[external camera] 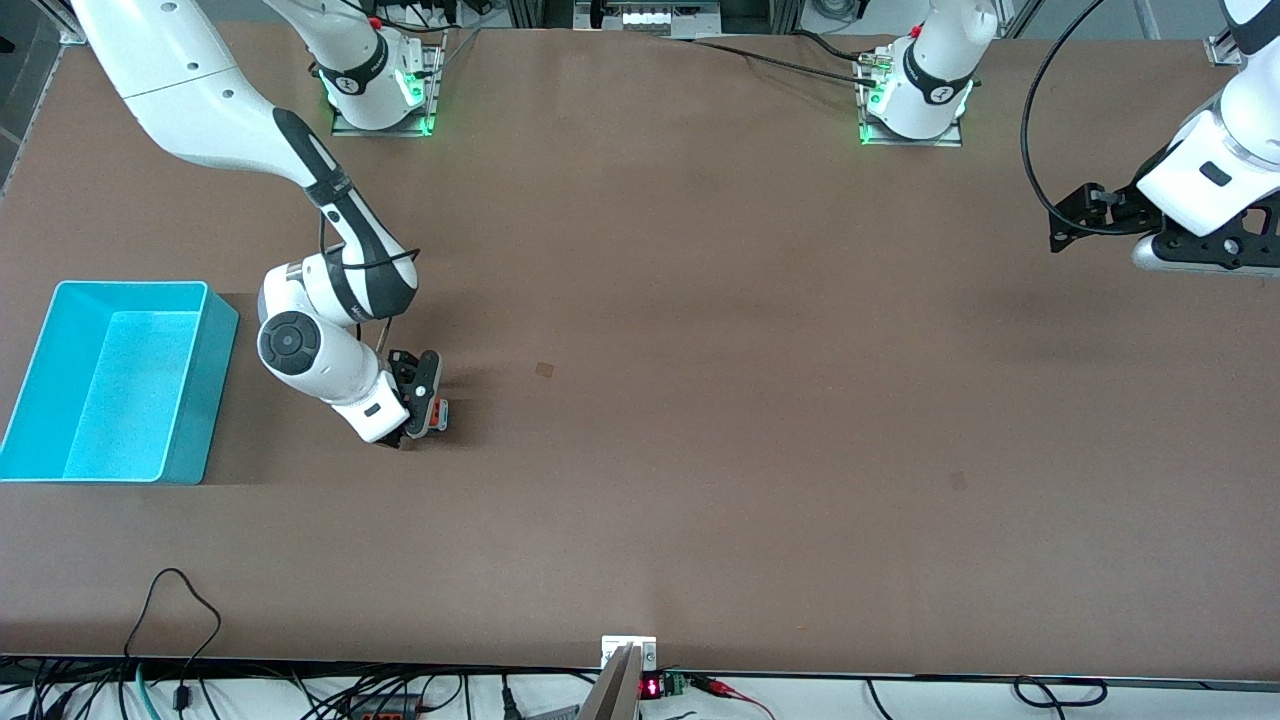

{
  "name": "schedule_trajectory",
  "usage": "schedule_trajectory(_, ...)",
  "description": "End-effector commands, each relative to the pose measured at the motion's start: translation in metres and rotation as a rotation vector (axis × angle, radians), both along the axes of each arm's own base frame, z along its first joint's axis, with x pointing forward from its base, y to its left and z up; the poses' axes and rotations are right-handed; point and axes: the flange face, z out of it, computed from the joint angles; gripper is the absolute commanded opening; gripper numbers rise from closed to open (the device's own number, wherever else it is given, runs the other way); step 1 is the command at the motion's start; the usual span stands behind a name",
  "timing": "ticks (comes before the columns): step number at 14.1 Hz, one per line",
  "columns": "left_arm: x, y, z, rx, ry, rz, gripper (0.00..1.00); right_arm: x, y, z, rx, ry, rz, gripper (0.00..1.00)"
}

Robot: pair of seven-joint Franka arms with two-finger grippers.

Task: Wind up bus and store in blue box
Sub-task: 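Lower the right gripper and close it on the bus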

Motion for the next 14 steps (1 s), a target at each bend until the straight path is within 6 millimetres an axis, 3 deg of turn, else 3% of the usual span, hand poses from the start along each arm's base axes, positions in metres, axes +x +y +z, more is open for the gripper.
schedule_trajectory(1,0.0,0.005,0.004,0.015,0.015,-0.011,1.0,0.001,0.0,0.007,-0.005,-0.016,-0.027,0.01)
schedule_trajectory(5,0.0,0.004,0.004,0.01,0.015,-0.012,1.0,0.003,0.001,0.016,-0.003,-0.029,-0.089,0.0)
schedule_trajectory(10,0.0,0.003,0.003,0.006,0.017,-0.009,1.0,0.028,-0.018,0.088,0.06,-0.076,-0.384,0.0)
schedule_trajectory(11,0.0,0.003,0.004,0.006,0.015,-0.01,1.0,0.026,-0.026,0.105,0.053,-0.063,-0.477,0.0)
schedule_trajectory(14,0.0,0.008,0.003,0.006,0.018,-0.004,1.0,0.031,-0.09,0.128,0.022,-0.067,-0.708,0.0)
